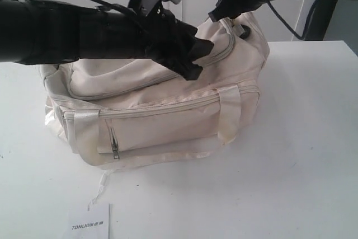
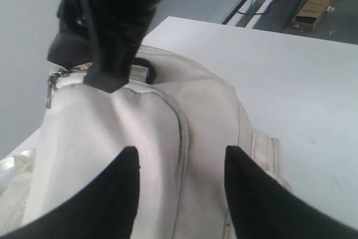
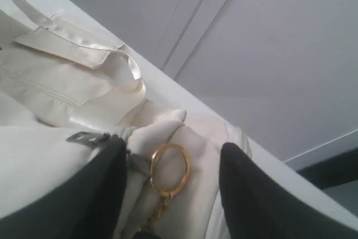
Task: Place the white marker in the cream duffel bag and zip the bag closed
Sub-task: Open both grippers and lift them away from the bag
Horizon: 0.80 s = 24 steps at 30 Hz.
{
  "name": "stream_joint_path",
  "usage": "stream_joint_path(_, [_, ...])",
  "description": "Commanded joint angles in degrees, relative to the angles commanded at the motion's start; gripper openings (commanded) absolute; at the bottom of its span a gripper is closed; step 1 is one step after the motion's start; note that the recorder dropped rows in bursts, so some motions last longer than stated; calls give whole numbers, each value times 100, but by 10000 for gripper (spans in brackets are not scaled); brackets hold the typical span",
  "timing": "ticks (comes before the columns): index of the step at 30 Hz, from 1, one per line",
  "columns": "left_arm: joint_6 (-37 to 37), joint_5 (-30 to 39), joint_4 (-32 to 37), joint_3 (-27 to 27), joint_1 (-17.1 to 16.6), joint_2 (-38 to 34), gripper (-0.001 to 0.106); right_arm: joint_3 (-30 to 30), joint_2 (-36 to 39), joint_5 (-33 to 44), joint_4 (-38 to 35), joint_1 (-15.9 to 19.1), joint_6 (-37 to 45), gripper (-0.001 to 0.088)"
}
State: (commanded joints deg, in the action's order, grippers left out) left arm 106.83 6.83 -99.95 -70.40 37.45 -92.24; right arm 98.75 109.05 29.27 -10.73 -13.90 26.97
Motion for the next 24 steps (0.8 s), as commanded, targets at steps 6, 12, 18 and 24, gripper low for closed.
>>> stream_joint_path(6, [-45,-267,0,102,0,371,525,0,-339,1105,-40,316,-560,491])
stream_joint_path(12, [-89,-962,0,460,0,631,525,12,-286,1818,-1421,986,-505,491])
stream_joint_path(18, [-178,-971,0,869,0,884,525,12,-88,2107,-2084,1165,-161,491])
stream_joint_path(24, [-206,-932,0,999,0,895,525,1,169,2174,-2112,1152,-147,478])
